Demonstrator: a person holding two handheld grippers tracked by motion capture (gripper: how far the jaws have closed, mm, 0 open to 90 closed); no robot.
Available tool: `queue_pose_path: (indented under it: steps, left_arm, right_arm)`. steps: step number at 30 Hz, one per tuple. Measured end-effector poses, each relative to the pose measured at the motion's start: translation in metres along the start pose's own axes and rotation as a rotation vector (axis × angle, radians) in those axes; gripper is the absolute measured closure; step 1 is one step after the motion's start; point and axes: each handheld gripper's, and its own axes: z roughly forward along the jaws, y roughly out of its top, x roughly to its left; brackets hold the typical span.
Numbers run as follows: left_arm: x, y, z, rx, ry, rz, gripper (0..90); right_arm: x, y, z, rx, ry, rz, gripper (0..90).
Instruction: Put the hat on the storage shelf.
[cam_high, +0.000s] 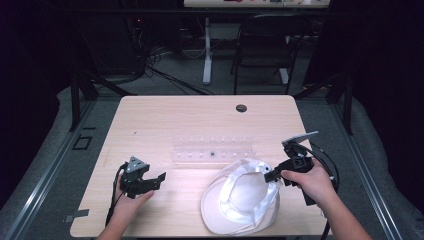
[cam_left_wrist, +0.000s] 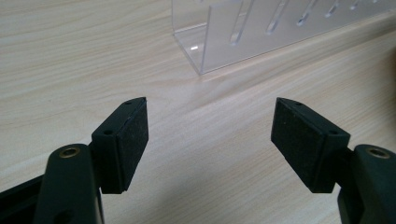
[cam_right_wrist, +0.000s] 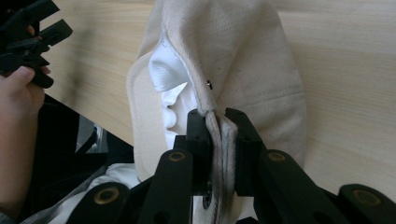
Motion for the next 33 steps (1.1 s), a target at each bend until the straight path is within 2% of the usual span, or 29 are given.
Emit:
queue_pose_path:
  steps: [12, 13, 15, 17, 18, 19, 22, 23, 27, 33]
  left_arm:
    - [-0.001, 0.0, -0.001, -0.002, -0.007, 0.008, 27.7]
    - [-0.001, 0.0, -0.001, -0.003, -0.007, 0.008, 27.7]
    - [-0.001, 0.0, 0.0, -0.002, -0.007, 0.008, 27.7]
    - [-0.002, 0.0, 0.0, -0.001, -0.005, 0.008, 27.7]
    - [-0.002, 0.0, 0.0, -0.004, -0.002, 0.014, 27.7]
    - [-0.002, 0.0, 0.0, -0.004, -0.002, 0.015, 27.7]
    - [-0.002, 0.0, 0.0, -0.012, -0.001, 0.011, 27.7]
    - [-0.002, 0.0, -0.001, -0.016, -0.003, 0.009, 27.7]
    - [-0.001, 0.0, -0.001, -0.018, -0.01, -0.002, 27.7]
    - [-0.002, 0.0, -0.002, -0.017, -0.009, 0.003, 27.6]
  right_arm:
    - [0.005, 0.0, -0.007, 0.018, 0.138, 0.039, 80.9]
    - [0.005, 0.0, -0.008, 0.019, 0.166, 0.031, 80.9]
    - [0.007, 0.0, -0.009, 0.014, 0.174, 0.036, 81.0]
    - [0.007, 0.0, -0.011, 0.027, 0.205, 0.032, 81.0]
    - [0.008, 0.0, -0.01, 0.003, 0.229, 0.035, 81.0]
    - [0.009, 0.0, -0.011, 0.015, 0.243, 0.042, 81.0]
    - [0.014, 0.0, -0.011, 0.003, 0.283, 0.044, 81.0]
    - [0.018, 0.0, -0.011, -0.009, 0.31, 0.047, 81.0]
    - [0.025, 0.0, -0.013, -0.017, 0.332, 0.018, 81.0]
    - [0.039, -0.001, -0.019, -0.051, 0.374, 0.009, 81.1]
